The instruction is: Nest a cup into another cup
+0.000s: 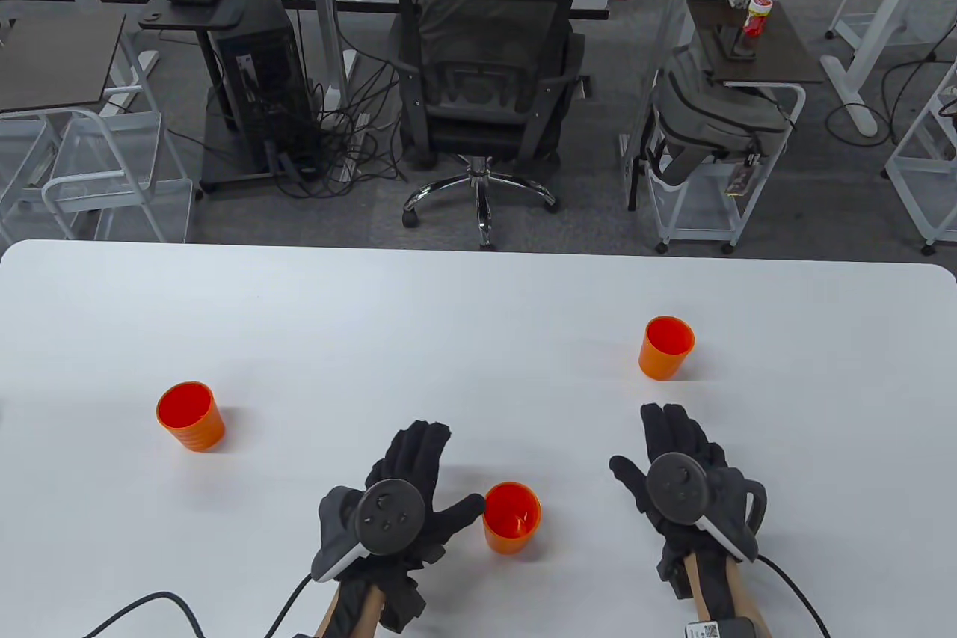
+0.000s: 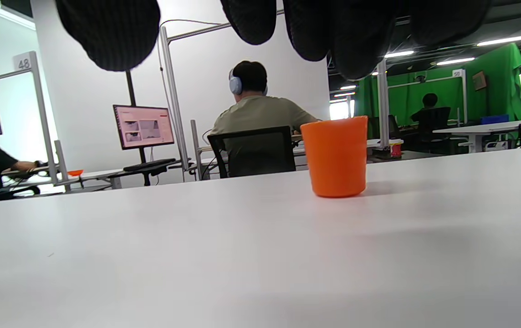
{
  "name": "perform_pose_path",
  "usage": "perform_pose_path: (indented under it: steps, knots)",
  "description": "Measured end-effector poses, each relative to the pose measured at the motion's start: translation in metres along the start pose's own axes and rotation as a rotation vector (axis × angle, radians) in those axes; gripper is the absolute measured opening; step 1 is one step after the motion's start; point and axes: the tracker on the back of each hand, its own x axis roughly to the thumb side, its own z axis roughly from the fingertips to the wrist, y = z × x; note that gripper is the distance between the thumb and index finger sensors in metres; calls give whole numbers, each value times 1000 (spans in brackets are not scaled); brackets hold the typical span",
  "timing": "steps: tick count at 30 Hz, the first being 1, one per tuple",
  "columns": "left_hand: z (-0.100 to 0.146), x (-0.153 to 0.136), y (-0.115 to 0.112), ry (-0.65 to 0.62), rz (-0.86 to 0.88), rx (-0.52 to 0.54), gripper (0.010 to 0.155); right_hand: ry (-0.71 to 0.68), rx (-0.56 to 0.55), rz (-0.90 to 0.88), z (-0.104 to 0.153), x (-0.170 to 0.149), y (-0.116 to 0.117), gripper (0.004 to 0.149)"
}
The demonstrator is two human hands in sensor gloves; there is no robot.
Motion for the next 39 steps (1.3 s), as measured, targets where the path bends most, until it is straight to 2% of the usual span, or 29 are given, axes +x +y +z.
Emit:
perform_pose_path:
  steps: [5,6,10,15,24,28,34,39]
  knots:
    - [3,-15,7,55,78,42,101,103,-8,-40,-53,-27,-5,88]
    - [3,-16,7,60,75,44,101,134,-1,-64,-71,-35,-3,91]
    - [3,-21,8,80,59,46,101,219,56,-103,-114,-53,13,99]
    - [2,-26,9,102,58,49,101,309,118,-142,-145,-66,29,107]
    - [5,-30,12,123,57,64,101,354,211,-165,-162,-74,44,107]
    - [5,-30,12,128,50,65,101,372,166,-151,-164,-74,44,97]
    - [4,-34,12,144,42,73,102,358,108,-211,-157,-71,39,98]
    - [5,-33,14,136,23,86,101,266,93,-250,-144,-53,20,100]
